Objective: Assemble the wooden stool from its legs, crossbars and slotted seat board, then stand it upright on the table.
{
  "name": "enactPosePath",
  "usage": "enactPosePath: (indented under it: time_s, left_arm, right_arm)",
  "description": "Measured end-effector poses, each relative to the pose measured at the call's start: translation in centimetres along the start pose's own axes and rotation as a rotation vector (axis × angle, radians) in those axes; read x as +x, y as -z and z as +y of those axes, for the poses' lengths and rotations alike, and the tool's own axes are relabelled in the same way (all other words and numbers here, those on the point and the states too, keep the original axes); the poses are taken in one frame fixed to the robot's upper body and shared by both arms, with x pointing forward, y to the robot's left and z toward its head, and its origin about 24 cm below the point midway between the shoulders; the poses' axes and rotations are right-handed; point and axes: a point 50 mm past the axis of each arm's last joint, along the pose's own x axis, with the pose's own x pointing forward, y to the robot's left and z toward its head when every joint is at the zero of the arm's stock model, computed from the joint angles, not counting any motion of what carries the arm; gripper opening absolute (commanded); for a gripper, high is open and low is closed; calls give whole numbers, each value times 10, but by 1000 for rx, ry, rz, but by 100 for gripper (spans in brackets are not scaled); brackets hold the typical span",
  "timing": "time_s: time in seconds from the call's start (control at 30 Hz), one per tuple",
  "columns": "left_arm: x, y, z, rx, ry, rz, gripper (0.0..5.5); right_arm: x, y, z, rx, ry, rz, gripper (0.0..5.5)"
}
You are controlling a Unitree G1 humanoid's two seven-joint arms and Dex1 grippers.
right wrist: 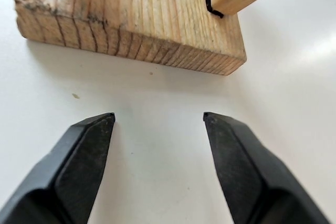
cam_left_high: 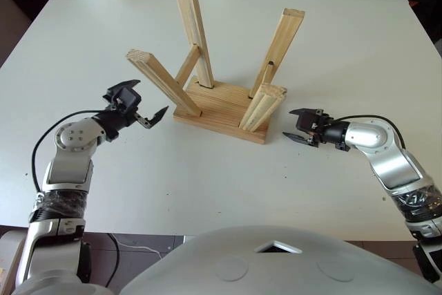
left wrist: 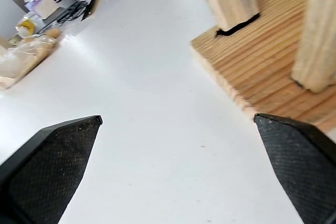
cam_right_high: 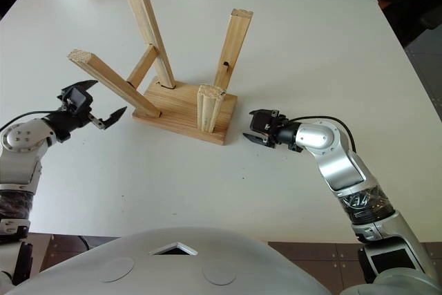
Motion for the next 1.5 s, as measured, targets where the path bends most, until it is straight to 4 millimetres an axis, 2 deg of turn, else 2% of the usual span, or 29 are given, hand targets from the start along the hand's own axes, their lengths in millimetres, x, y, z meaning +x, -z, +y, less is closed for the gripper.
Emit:
enactPosePath:
  time_s: [0.17,0.37,0.47,0.6,0.8,0.97,1.13,1.27,1.5]
  left_arm:
    - [11,23,-3,77,-24,57,536]
    - [23,20,-15,55,10,-13,536]
    - [24,15,-27,22,74,-43,536]
    - [19,8,-46,26,176,-69,536]
    - [9,4,-53,-20,193,-38,536]
    - [1,-2,-63,-34,217,-27,536]
    - [-11,-13,-58,-1,239,-32,536]
    - [-18,-23,-53,29,250,-56,536]
    - [-25,-34,-54,52,291,-71,536]
  right_arm:
    - [1,-1,0,-17,10,5,313]
    - [0,-3,1,-7,7,-3,313]
    - [1,-3,5,19,-14,-22,313]
    - [1,-4,10,34,-34,-28,313]
    - [-3,-5,10,27,-40,-23,313]
    - [-16,-3,12,14,-82,6,313]
    - [-32,-13,16,8,-168,-32,313]
    - [-42,-16,7,55,-154,-76,313]
    - [-52,-17,-3,47,-140,-70,313]
